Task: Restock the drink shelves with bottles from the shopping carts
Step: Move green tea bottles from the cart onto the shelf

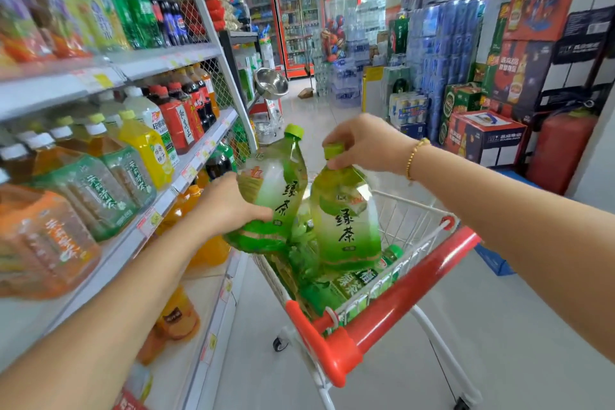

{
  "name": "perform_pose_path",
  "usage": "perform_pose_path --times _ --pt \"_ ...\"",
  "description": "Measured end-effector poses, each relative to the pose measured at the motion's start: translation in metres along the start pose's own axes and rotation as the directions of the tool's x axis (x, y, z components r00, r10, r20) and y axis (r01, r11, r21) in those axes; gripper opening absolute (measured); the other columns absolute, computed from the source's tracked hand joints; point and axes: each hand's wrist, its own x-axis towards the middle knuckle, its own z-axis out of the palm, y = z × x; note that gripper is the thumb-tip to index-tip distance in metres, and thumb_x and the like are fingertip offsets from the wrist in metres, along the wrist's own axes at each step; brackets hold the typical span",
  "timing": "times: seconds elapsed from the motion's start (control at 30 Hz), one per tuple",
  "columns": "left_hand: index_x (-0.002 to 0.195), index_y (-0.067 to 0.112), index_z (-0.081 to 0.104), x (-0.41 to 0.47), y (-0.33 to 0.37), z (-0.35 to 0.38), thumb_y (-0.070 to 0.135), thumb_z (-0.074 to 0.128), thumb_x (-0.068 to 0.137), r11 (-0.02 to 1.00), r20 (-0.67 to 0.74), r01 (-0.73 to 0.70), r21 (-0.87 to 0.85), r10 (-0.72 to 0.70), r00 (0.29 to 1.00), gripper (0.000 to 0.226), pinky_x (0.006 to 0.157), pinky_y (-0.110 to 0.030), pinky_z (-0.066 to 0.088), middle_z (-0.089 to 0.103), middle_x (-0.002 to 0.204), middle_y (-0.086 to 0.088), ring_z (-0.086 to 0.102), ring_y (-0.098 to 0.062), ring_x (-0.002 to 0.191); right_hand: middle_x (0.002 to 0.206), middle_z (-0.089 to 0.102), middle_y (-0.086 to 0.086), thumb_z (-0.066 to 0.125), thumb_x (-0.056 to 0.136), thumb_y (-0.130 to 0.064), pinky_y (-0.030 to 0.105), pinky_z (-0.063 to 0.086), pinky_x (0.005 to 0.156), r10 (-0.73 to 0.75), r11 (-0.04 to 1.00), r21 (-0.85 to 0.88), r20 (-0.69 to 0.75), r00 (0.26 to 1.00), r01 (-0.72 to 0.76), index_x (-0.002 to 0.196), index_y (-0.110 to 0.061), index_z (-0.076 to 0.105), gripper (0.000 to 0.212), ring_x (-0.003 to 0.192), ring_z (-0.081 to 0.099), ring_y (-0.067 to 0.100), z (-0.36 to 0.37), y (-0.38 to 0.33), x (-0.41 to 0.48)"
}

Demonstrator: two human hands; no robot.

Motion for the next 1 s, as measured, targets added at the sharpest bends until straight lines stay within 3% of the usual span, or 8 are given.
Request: perform_pose_path --times 0.1,0.2,0.33,0.5,0.6,0.73,0.83,1.0 --pt "0.116 0.013 0.051 -0.018 -0.019 -0.007 0.035 0.088 0.055 0.983 -0.152 -0.002 -0.183 -0.026 0.988 0.075 0.085 -0.036 0.05 0.062 0.106 -0.001 0.058 -0.022 0.094 0.105 0.065 0.0 0.075 0.077 -0.017 0.025 0.047 0.09 -0.135 0.987 -0.071 0.076 0.988 0.141 0.117 -0.018 0.064 0.042 0.092 0.057 0.012 0.005 0.002 0.01" --pt "0.121 0.013 0.049 -0.034 -0.029 -0.003 0.026 0.087 0.06 0.965 -0.228 -0.023 -0.261 -0.039 0.973 0.073 0.081 -0.029 0.043 0.055 0.106 0.002 0.052 -0.018 0.094 0.107 0.064 -0.007 0.075 0.076 -0.016 0.031 0.046 0.1 -0.077 0.992 0.107 0.15 0.986 0.062 0.124 -0.023 0.057 0.051 0.101 0.06 0.01 0.001 0.024 0.006" --pt "0.123 0.015 0.049 -0.039 -0.037 0.015 0.027 0.086 0.059 0.942 -0.233 -0.031 -0.334 -0.051 0.971 0.076 0.084 -0.03 0.044 0.058 0.114 0.001 0.056 -0.02 0.103 0.131 0.048 -0.011 0.081 0.068 -0.011 0.032 0.039 0.104 0.023 0.974 0.201 0.356 0.934 -0.101 0.139 -0.034 0.034 0.088 0.118 0.049 0.01 -0.004 0.047 -0.001" --pt "0.115 0.02 0.053 -0.036 -0.036 0.03 0.023 0.087 0.058 0.876 -0.231 -0.06 -0.479 -0.06 0.971 0.066 0.077 -0.03 0.049 0.064 0.106 0.002 0.062 -0.018 0.097 0.11 0.065 -0.009 0.077 0.067 0.004 0.019 0.051 0.087 0.0 0.957 0.253 0.493 0.87 -0.143 0.114 -0.021 0.055 0.058 0.098 0.063 0.006 0.007 0.063 -0.015" --pt "0.114 0.019 0.054 -0.037 -0.036 0.032 0.023 0.086 0.059 0.85 -0.243 -0.066 -0.523 -0.075 0.967 0.063 0.076 -0.03 0.051 0.065 0.104 0.002 0.063 -0.016 0.094 0.112 0.064 -0.008 0.089 0.053 -0.006 0.022 0.051 0.087 0.028 0.983 0.151 0.417 0.908 -0.1 0.122 -0.024 0.048 0.083 0.101 0.062 0.007 0.02 0.069 -0.018" --pt "0.11 0.018 0.053 -0.053 -0.041 0.024 0.02 0.085 0.061 0.823 -0.317 -0.1 -0.559 -0.101 0.943 0.058 0.068 -0.02 0.047 0.063 0.094 0.009 0.061 -0.01 0.087 0.109 0.06 -0.009 0.092 0.046 -0.031 0.023 0.044 0.079 0.016 0.999 -0.036 0.232 0.973 -0.008 0.125 -0.024 0.046 0.091 0.096 0.057 0.014 0.03 0.047 -0.023" --pt "0.114 0.019 0.052 -0.072 -0.055 0.004 0.029 0.086 0.053 0.849 -0.41 -0.116 -0.515 -0.125 0.904 0.071 0.075 -0.025 0.047 0.063 0.102 0.005 0.06 -0.013 0.091 0.11 0.056 -0.005 0.091 0.046 -0.038 0.024 0.041 0.081 -0.08 0.981 -0.162 0.164 0.983 0.107 0.13 -0.019 0.044 0.098 0.092 0.051 0.014 0.04 0.014 -0.021" --pt "0.123 0.023 0.045 -0.121 -0.089 -0.042 0.032 0.087 0.052 0.905 -0.593 -0.109 -0.412 -0.176 0.786 0.083 0.082 -0.024 0.041 0.058 0.108 0.009 0.056 -0.01 0.097 0.112 0.052 -0.007 0.09 0.051 -0.033 0.016 0.038 0.083 -0.22 0.972 0.102 0.065 0.973 0.213 0.137 -0.018 0.039 0.102 0.101 0.05 0.01 0.052 -0.065 -0.005"
